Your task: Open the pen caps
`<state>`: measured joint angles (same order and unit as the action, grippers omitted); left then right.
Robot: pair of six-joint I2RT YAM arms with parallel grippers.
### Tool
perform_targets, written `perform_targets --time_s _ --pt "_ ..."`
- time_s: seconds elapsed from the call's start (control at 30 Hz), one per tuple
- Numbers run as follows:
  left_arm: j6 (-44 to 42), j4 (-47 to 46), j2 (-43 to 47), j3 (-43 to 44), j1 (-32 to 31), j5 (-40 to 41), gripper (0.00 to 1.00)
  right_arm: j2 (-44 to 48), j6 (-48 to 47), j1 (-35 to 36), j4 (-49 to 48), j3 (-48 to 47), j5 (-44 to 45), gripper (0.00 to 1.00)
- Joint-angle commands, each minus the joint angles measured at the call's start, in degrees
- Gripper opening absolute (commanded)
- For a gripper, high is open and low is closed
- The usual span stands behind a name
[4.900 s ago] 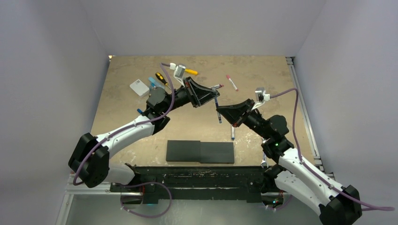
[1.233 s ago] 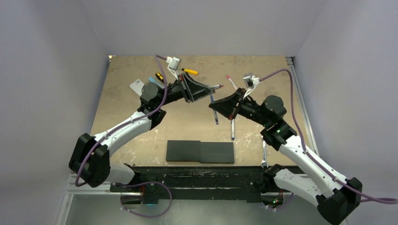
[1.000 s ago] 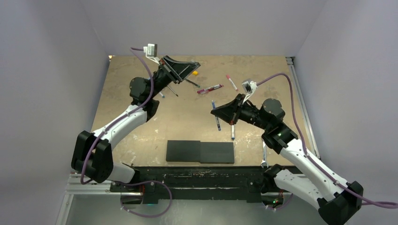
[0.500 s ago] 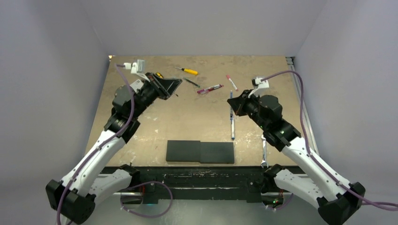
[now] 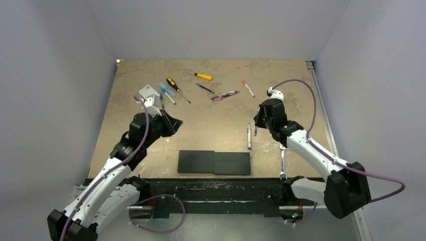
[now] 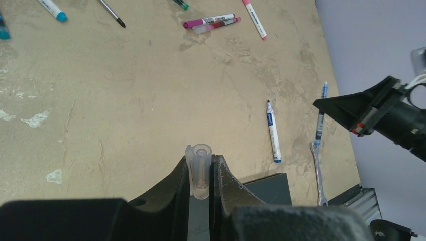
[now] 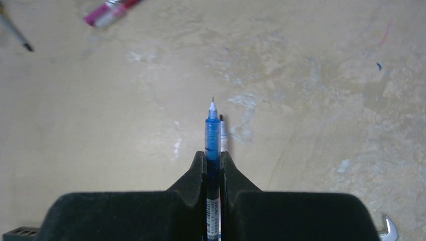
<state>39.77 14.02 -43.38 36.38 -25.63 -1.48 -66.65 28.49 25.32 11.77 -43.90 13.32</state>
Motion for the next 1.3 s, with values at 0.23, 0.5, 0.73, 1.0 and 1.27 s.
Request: perform_targets --time_s 0.23,0.5,0.73,1.0,1.27 --pt "0.37 -2.86 0.6 -1.63 -0.04 -1.88 0.0 -11.11 1.46 -3.35 -6.89 4.56 -1.59 0.0" --pt "0.82 -2.55 0.98 -2.61 -0.04 -1.42 0.0 -13.42 1.65 -3.69 -8.01 6.36 -2.4 0.0" --pt "1.24 -3.01 0.31 -2.89 -0.04 -1.78 0.0 -14.12 2.53 -4.7 -8.17 7.36 -3.44 0.05" --pt "1.37 -3.03 0.13 -3.29 -0.04 -1.95 0.0 -14.44 2.27 -5.37 -7.64 7.43 -4.42 0.19" --pt "1.45 -3.03 0.13 -3.5 -0.04 -2.21 0.0 -14.67 2.51 -5.5 -7.13 7.23 -4.44 0.29"
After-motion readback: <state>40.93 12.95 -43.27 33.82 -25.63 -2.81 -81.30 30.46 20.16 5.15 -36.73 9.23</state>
